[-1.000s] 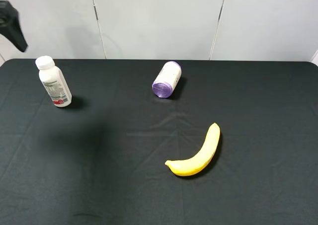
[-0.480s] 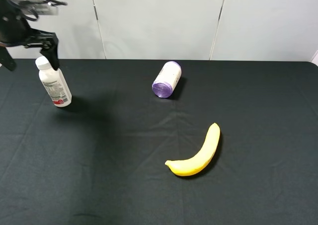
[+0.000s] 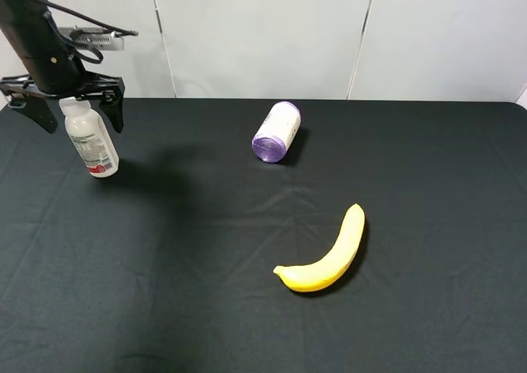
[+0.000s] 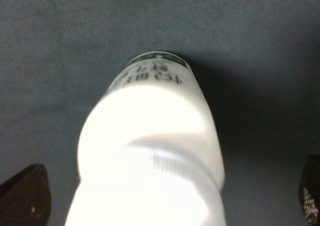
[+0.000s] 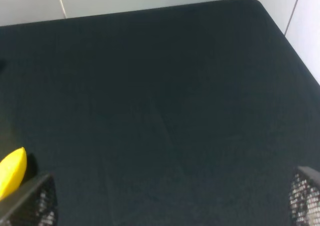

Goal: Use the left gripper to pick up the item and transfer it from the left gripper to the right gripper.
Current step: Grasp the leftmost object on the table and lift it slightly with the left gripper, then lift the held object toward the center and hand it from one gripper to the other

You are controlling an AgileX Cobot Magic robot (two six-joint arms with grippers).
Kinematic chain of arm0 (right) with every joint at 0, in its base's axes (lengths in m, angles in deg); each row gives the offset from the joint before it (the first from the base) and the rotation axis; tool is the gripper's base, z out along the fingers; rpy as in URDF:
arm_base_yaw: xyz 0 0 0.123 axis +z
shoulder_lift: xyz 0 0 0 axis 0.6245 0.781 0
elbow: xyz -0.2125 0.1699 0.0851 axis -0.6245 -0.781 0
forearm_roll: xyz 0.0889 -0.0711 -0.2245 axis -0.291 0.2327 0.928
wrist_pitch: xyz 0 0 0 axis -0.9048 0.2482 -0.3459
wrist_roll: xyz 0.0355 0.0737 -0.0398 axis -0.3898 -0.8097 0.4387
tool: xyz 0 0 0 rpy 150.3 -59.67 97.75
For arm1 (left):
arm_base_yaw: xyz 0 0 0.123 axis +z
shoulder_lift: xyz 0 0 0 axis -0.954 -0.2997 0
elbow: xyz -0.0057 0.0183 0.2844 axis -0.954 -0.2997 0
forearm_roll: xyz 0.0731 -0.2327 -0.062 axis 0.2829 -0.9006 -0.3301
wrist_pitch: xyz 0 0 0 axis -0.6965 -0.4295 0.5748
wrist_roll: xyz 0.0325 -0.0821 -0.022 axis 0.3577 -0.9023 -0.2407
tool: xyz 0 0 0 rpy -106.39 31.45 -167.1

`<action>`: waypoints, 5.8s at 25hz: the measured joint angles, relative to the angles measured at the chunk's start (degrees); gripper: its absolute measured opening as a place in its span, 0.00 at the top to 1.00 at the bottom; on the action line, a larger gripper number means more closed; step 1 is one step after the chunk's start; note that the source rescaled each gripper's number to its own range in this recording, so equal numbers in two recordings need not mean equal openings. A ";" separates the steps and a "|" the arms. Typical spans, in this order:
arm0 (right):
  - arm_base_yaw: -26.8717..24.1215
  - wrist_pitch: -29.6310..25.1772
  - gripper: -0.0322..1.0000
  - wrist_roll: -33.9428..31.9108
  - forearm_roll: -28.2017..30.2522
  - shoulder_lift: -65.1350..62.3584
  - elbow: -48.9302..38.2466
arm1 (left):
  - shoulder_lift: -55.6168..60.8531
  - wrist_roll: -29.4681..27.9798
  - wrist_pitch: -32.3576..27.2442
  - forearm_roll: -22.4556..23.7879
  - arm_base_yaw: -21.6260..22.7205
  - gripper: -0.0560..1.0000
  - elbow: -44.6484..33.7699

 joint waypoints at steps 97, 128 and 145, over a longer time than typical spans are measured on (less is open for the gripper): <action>19.36 8.69 0.00 25.49 -22.49 28.06 4.04 | 8.46 47.07 -11.37 -69.03 -19.31 0.94 -7.07; 47.30 27.59 0.00 34.89 -19.03 64.45 19.82 | 8.46 47.41 -11.59 -69.45 -19.31 0.94 -7.09; 47.30 33.25 0.00 35.06 -18.95 70.96 19.82 | 8.46 47.47 -11.71 -71.34 -19.31 0.94 -7.27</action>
